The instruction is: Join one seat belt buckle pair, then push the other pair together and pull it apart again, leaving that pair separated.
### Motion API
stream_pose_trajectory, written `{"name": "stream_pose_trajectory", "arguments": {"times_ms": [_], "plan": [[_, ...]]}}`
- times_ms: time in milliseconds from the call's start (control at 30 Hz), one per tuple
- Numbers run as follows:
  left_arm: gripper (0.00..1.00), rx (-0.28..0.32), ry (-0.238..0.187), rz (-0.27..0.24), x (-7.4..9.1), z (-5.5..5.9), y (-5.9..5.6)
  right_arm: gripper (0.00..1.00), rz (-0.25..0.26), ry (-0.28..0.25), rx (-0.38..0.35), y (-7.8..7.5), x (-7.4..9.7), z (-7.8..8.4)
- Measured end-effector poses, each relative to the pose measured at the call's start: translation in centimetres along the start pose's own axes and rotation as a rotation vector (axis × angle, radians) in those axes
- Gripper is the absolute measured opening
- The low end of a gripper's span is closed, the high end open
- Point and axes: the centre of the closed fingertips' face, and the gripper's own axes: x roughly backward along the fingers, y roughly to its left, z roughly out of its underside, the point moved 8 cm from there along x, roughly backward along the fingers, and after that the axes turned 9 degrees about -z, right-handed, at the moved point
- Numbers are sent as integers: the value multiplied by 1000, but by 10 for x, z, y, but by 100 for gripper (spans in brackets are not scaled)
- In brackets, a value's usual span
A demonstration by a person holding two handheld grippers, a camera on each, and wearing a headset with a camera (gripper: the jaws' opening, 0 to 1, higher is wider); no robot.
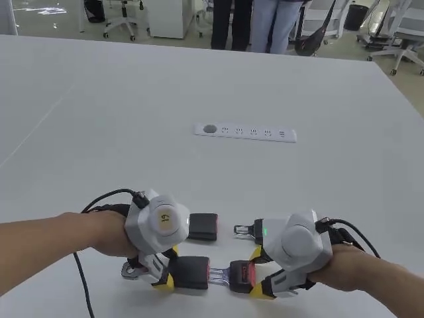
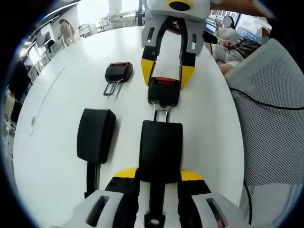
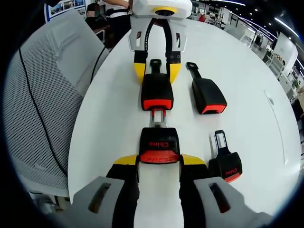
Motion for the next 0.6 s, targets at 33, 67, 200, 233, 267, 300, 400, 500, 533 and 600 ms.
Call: {"name": "stream_pose_trajectory", "arguments": {"times_ms": [33,67,200,233,267,300,400,500,533,600], "plan": [[32,0,0,0,0,0,0,30,0,0,0,0,-1,0],[32,1,-1,0,0,0,0,30,-1,-1,2,0,-1,-1],[32,3,-3,-1,0,0,0,30,-3,3,10,0,-1,-1],[32,4,-3,-1,0,0,0,30,-3,3,10,0,-1,-1],[32,4,-4,-1,0,0,0,30,-3,4,11,0,-2,-1],[32,3,-4,0,0,0,0,30,-4,4,13,0,-2,-2],[32,1,-3,0,0,1,1,30,-5,2,13,0,-3,-3],[32,-2,-2,0,0,1,1,30,-5,0,14,0,-4,-4],[32,-3,-2,0,-1,1,1,30,-6,0,15,0,-5,-5],[32,-3,-3,1,-1,1,1,30,-6,-1,16,0,-5,-6]]}}
